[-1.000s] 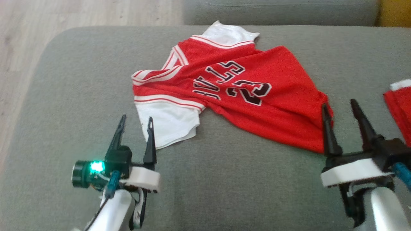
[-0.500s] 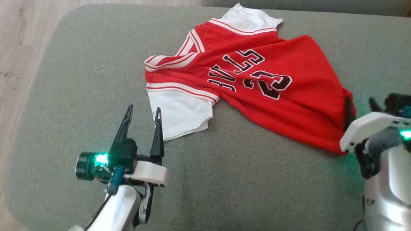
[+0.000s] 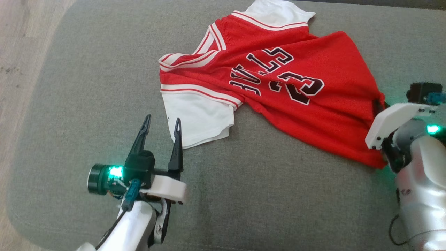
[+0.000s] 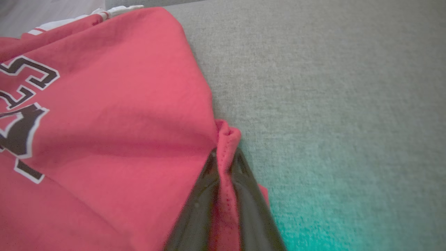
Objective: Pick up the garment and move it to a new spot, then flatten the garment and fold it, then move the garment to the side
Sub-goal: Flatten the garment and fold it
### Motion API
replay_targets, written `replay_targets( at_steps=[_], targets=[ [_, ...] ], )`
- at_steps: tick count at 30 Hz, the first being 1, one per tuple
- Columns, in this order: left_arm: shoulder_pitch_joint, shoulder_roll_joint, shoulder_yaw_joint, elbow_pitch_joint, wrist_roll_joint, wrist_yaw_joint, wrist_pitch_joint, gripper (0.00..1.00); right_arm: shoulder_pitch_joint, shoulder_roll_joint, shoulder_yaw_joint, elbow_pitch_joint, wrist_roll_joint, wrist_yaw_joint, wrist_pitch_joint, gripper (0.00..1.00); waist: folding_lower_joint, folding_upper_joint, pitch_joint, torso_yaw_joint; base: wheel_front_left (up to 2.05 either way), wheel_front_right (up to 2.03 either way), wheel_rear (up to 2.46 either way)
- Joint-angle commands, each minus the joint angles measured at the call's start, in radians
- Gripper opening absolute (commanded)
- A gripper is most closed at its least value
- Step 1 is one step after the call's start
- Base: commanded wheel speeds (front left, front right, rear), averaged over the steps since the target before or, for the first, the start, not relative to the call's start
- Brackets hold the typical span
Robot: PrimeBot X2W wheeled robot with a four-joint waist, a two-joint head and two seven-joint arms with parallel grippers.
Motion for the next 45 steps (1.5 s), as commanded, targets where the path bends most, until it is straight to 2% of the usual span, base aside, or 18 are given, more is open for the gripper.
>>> replay_targets(
  at_steps=[1, 9, 17, 21, 27, 28, 29, 33, 38, 41, 44, 45],
  targets=[
    [-0.049, 0.014, 0.032, -0.03, -0.002, 0.002, 0.0, 1.0, -0.024, -0.015, 0.032, -0.011, 0.01, 0.007, 0.004, 0.0, -0.0001, 0.0, 0.001, 0.0, 0.0, 0.0, 0.0],
    [-0.055, 0.013, 0.032, -0.029, -0.008, 0.007, -0.007, 1.0, -0.146, -0.151, 0.161, -0.006, 0.053, 0.007, -0.029, 0.0, -0.0001, 0.0, 0.007, 0.001, 0.0, 0.0, 0.0],
    [-0.069, -0.013, 0.019, -0.019, -0.02, -0.001, -0.028, 1.0, -0.325, -0.301, 0.242, -0.025, 0.02, 0.007, -0.097, 0.0, -0.0001, 0.0, 0.04, 0.032, 0.0, 0.0, 0.0],
    [-0.08, -0.025, 0.011, -0.008, -0.024, -0.008, -0.039, 1.0, -0.381, -0.342, 0.277, 0.011, -0.007, 0.007, -0.122, 0.0, -0.0001, 0.0, 0.054, 0.059, 0.0, 0.0, 0.0],
    [-0.092, -0.037, 0.001, 0.009, -0.028, -0.016, -0.05, 1.0, -0.422, -0.369, 0.296, 0.098, -0.056, 0.007, -0.182, 0.0, -0.0001, 0.0, 0.063, 0.097, 0.0, 0.0, 0.0],
    [-0.093, -0.038, 0.0, 0.012, -0.029, -0.016, -0.052, 1.0, -0.427, -0.368, 0.299, 0.111, -0.064, 0.007, -0.2, 0.89, -0.0001, 0.0, 0.064, 0.101, 0.0, 0.0, 0.0],
    [-0.093, -0.039, 0.0, 0.014, -0.03, -0.016, -0.054, 1.0, -0.433, -0.367, 0.293, 0.125, -0.068, 0.007, -0.218, 1.0, -0.0001, 0.0, 0.064, 0.104, 0.0, 0.0, 0.0],
    [-0.092, -0.038, 0.001, 0.02, -0.034, -0.015, -0.06, 1.0, -0.447, -0.353, 0.25, 0.171, -0.096, 0.007, -0.304, 1.0, -0.0001, 0.0, 0.053, 0.103, 0.0, 0.0, 0.0],
    [-0.088, -0.025, 0.013, 0.017, -0.039, -0.009, -0.069, 1.0, -0.423, -0.29, 0.192, 0.195, -0.105, 0.007, -0.422, 1.0, -0.0001, 0.0, 0.016, 0.069, 0.0, 0.0, 0.0],
    [-0.078, -0.017, 0.023, 0.011, -0.044, -0.003, -0.075, 1.0, -0.385, -0.227, 0.142, 0.17, -0.073, 0.007, -0.485, 1.0, -0.0001, 0.0, -0.011, 0.032, 0.0, 0.0, 0.0],
    [-0.063, -0.008, 0.028, 0.009, -0.048, 0.003, -0.076, 1.0, -0.311, -0.156, 0.121, 0.096, -0.047, 0.007, -0.515, 1.0, -0.0001, 0.0, -0.037, -0.01, 0.0, 0.0, 0.0],
    [-0.063, -0.008, 0.028, 0.009, -0.048, 0.003, -0.076, 1.0, -0.311, -0.156, 0.121, 0.096, -0.047, 0.007, -0.515, 1.0, -0.0001, 0.0, -0.037, -0.01, 0.0, 0.0, 0.0]
  ],
)
